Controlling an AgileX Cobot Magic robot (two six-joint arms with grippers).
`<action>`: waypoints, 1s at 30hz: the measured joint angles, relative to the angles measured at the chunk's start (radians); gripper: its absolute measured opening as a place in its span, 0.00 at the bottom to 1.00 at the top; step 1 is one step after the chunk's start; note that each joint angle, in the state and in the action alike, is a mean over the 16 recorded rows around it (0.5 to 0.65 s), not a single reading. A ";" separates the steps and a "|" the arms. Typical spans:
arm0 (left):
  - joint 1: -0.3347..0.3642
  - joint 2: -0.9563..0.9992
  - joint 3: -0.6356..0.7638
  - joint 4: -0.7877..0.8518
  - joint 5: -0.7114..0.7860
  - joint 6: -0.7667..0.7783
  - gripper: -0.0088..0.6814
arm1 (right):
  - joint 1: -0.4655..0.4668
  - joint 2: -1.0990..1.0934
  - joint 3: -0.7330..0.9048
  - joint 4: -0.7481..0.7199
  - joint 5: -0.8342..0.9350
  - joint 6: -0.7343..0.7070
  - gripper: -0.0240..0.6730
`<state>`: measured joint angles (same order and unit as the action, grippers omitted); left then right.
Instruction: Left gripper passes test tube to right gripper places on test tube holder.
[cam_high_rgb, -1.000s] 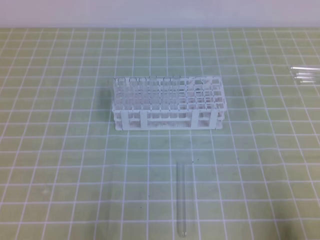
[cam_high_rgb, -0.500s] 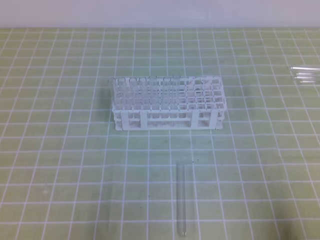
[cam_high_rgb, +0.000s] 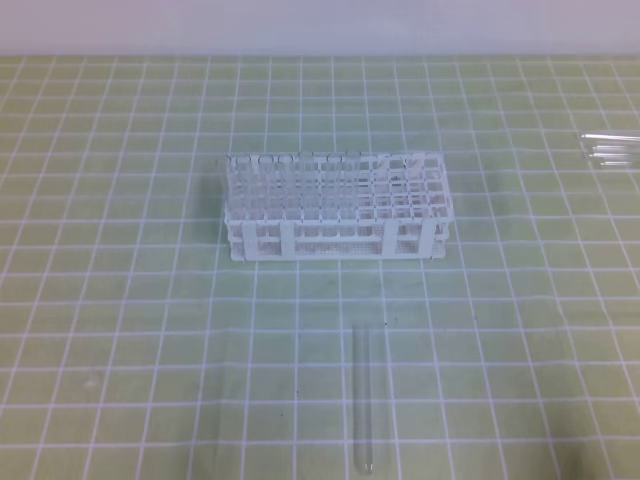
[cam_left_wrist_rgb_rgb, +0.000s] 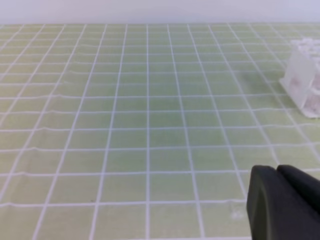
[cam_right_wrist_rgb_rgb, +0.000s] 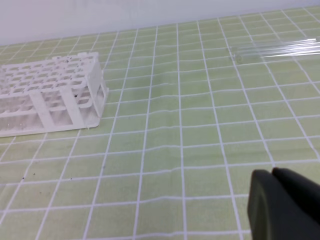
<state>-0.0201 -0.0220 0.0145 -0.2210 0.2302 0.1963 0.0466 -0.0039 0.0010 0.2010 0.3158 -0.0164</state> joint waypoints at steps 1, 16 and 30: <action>0.000 0.000 0.000 -0.017 -0.012 0.000 0.01 | 0.000 0.000 0.000 0.000 0.000 0.000 0.01; 0.001 0.014 -0.009 -0.239 -0.174 0.002 0.01 | 0.000 0.000 0.000 0.000 0.000 0.000 0.01; 0.000 0.010 -0.007 -0.236 -0.166 0.005 0.01 | 0.000 0.000 0.000 0.001 -0.001 0.000 0.01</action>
<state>-0.0196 -0.0120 0.0079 -0.4572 0.0645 0.2015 0.0466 -0.0036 0.0010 0.2022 0.3148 -0.0164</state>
